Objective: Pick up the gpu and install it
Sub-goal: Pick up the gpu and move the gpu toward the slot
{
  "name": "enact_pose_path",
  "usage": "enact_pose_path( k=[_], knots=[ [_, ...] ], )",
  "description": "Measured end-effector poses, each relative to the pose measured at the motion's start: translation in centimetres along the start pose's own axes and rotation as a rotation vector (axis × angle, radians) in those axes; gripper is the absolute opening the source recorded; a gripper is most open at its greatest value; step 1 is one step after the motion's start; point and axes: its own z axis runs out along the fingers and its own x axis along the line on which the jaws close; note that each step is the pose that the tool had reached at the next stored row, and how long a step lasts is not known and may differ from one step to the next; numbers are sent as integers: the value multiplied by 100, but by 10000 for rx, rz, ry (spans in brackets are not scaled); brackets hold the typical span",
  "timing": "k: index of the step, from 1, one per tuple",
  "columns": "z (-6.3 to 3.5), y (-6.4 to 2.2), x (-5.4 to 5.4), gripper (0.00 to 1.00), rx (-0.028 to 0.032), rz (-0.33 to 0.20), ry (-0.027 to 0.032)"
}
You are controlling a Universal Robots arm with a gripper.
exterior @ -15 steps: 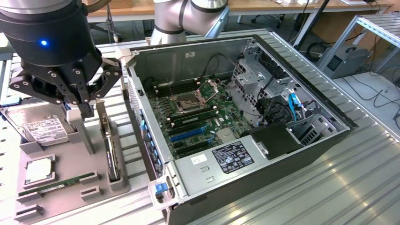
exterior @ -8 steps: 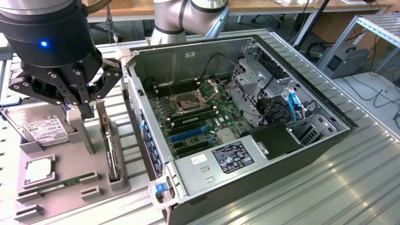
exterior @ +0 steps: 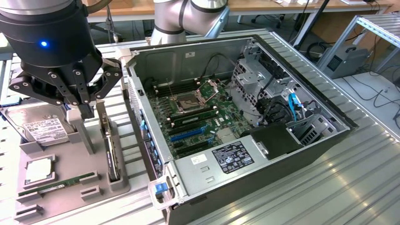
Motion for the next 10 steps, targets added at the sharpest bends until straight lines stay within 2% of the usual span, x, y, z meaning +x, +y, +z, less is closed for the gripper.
enact_pose_path(
  k=[2, 4, 5, 9, 10],
  knots=[
    [0, 0, 0, 11, 0, 0, 0],
    [0, 0, 0, 24, 0, 0, 0],
    [0, 0, 0, 24, 0, 0, 0],
    [0, 0, 0, 48, 0, 0, 0],
    [0, 0, 0, 48, 0, 0, -1]
  ],
)
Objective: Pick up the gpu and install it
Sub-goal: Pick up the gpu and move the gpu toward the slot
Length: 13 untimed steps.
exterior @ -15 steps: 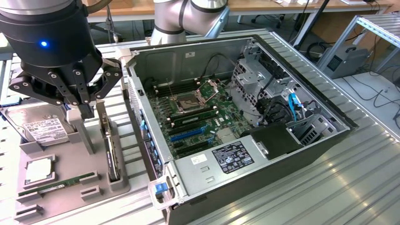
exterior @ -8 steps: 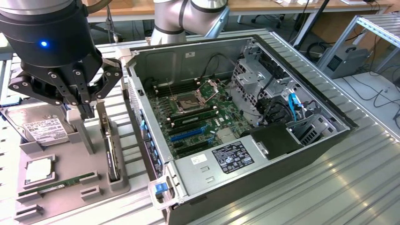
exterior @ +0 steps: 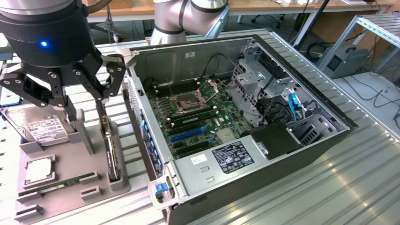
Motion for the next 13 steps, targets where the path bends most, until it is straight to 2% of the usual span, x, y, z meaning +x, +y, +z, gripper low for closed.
enact_pose_path(
  k=[13],
  knots=[
    [36, -1, 0, 48, 6, 0, 0]
  ],
)
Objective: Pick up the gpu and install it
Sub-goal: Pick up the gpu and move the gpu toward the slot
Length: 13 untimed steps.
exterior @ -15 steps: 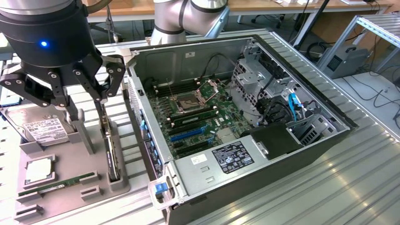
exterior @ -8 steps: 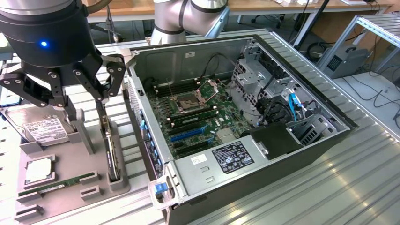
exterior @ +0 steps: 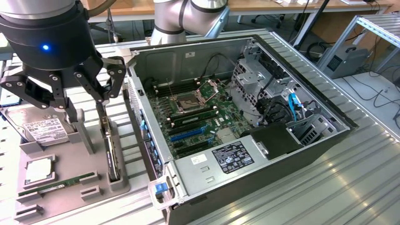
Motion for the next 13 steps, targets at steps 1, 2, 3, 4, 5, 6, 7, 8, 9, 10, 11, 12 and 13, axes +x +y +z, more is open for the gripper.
enact_pose_path(
  k=[1, 2, 3, 4, 5, 6, 7, 8, 9, 10, 11, 12, 13],
  knots=[
    [9, 0, 0, 48, 0, 1, 0],
    [15, 0, 0, 48, 1, 1, 0],
    [24, -1, 0, 48, 0, 1, 0],
    [31, -1, -1, 48, 0, 0, 0],
    [38, -1, -2, 48, 0, 0, 0],
    [45, -2, -2, 48, 1, 1, 1],
    [52, -2, -2, 48, 0, 0, 0],
    [59, -2, -2, 48, 0, 1, 0],
    [65, -3, -2, 48, 0, 0, 0],
    [71, -3, -2, 48, 2, 0, 0],
    [77, -3, -2, 48, 2, 0, 0],
    [82, -3, -2, 48, 2, 0, 0],
    [88, -3, -2, 48, 3, 0, 0]
  ],
)
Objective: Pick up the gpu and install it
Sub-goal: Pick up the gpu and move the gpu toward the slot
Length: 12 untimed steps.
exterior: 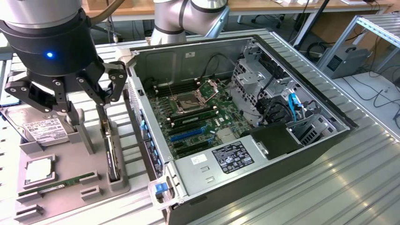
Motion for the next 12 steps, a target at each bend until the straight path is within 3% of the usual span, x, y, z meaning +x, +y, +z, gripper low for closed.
enact_pose_path(
  k=[12],
  knots=[
    [96, -4, -1, 48, 17, -1, -1]
  ],
)
